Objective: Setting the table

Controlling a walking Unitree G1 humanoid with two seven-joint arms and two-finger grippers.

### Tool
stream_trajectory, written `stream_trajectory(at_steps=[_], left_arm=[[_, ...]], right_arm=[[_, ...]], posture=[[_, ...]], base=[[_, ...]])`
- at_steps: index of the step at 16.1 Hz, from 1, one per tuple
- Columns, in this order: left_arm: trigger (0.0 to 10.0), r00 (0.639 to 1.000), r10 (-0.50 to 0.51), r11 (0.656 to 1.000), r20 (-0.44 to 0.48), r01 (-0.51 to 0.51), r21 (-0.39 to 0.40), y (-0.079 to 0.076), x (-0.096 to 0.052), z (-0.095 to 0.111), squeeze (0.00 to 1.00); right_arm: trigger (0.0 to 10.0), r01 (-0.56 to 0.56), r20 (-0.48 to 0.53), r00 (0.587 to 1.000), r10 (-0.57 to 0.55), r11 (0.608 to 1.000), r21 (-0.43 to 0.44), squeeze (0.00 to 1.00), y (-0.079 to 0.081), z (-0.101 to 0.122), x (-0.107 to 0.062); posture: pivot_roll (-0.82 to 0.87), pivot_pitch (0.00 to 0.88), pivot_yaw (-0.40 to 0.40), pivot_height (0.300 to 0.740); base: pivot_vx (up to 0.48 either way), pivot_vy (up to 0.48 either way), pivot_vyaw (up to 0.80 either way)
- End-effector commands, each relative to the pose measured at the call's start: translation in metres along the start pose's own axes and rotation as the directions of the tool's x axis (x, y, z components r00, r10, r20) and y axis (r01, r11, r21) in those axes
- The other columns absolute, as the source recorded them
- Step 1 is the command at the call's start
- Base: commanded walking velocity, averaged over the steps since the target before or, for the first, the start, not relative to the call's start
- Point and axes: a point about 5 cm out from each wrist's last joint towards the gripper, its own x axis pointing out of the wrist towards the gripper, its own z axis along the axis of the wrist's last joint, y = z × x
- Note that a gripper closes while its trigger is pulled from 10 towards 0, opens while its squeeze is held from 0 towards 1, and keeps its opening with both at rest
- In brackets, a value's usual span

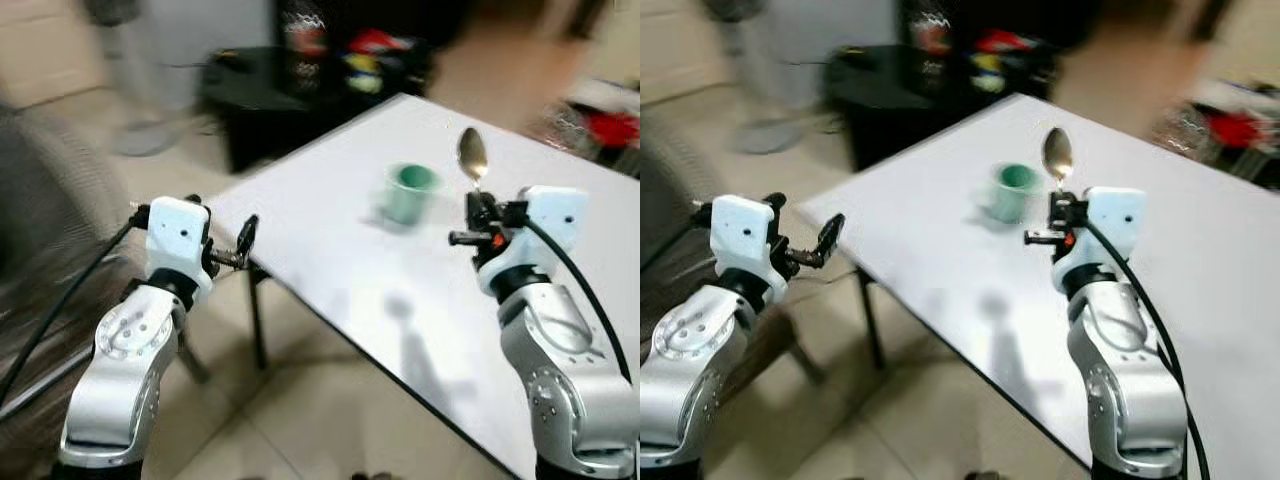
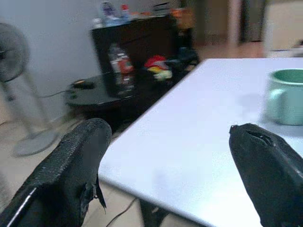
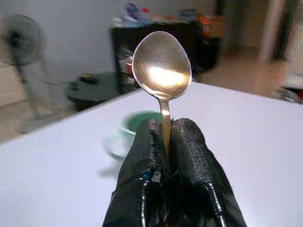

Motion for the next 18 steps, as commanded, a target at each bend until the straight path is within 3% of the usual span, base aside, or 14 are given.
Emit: stream_trajectory(at_steps=[1,4,15,18], left_arm=[[10.0,1.0,-0.009,1.0,-0.014,0.009,0.003,-0.001,0.002,-0.002,0.0],[10.0,1.0,-0.024,1.0,-0.013,0.024,-0.003,-0.002,0.009,0.0,0.0],[10.0,0.998,-0.057,0.998,-0.017,0.057,0.001,-0.001,0.017,-0.002,0.0],[10.0,0.998,-0.067,0.998,-0.017,0.067,0.004,-0.002,0.017,-0.003,0.0]], right_arm=[[10.0,0.035,-0.005,0.999,-0.035,0.999,-0.023,0.0,-0.006,0.002,-0.002],[10.0,0.125,-0.067,0.99,-0.124,0.992,0.002,0.0,-0.017,-0.007,-0.007],[10.0,0.13,-0.096,0.987,-0.131,0.991,-0.015,0.0,-0.015,-0.01,-0.013],[10.0,0.14,-0.093,0.986,-0.14,0.99,-0.008,0.0,-0.016,-0.009,-0.014]], posture=[[0.1,0.0,0.026,0.74],[0.08,0.0,0.047,0.74],[0.07,0.0,0.059,0.74],[0.06,0.0,0.061,0.74]], base=[[0.0,0.0,-0.8],[0.0,0.164,-0.18],[0.0,0.262,0.0],[0.0,0.274,-0.74]])
